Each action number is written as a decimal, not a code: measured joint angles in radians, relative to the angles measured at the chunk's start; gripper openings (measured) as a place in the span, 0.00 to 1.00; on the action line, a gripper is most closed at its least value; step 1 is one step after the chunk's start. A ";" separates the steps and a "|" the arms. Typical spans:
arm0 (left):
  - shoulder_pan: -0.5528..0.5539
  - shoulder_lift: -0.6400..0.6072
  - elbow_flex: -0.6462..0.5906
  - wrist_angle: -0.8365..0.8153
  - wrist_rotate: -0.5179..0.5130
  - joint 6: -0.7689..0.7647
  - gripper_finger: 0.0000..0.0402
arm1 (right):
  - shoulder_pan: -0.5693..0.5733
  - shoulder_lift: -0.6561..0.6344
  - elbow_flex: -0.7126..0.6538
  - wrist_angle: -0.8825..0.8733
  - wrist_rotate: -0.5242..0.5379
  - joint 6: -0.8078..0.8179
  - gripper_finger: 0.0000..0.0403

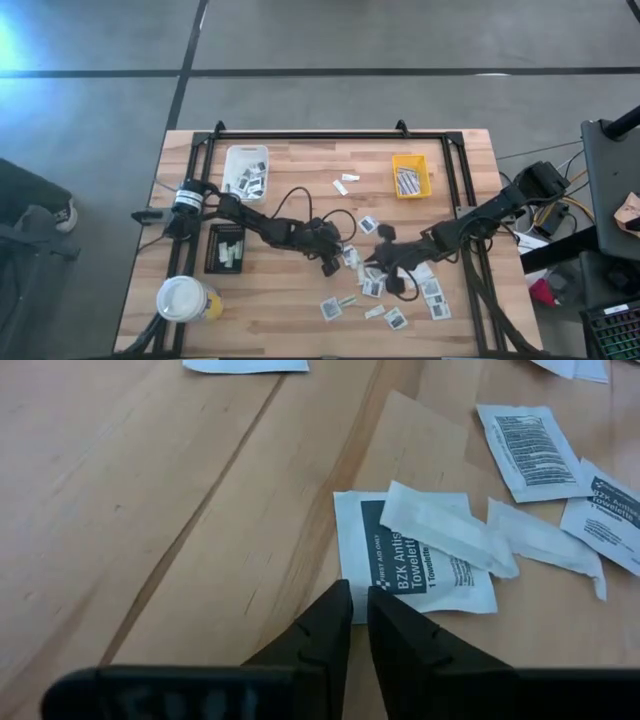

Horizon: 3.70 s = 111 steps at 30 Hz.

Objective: Pick & Place First Aid Supplies
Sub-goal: Put the gray towelette pack into the white bin

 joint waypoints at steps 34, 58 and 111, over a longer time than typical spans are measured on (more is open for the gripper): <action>0.000 0.001 -0.002 0.003 0.008 -0.044 0.15 | -0.032 0.258 0.171 -0.056 0.068 -0.029 0.13; 0.000 0.001 -0.003 0.002 0.008 -0.059 0.15 | -0.075 0.316 0.217 -0.256 0.030 0.140 0.13; 0.001 0.001 -0.003 0.000 0.077 -0.095 0.15 | 0.037 0.425 0.468 -0.559 0.120 -0.410 0.13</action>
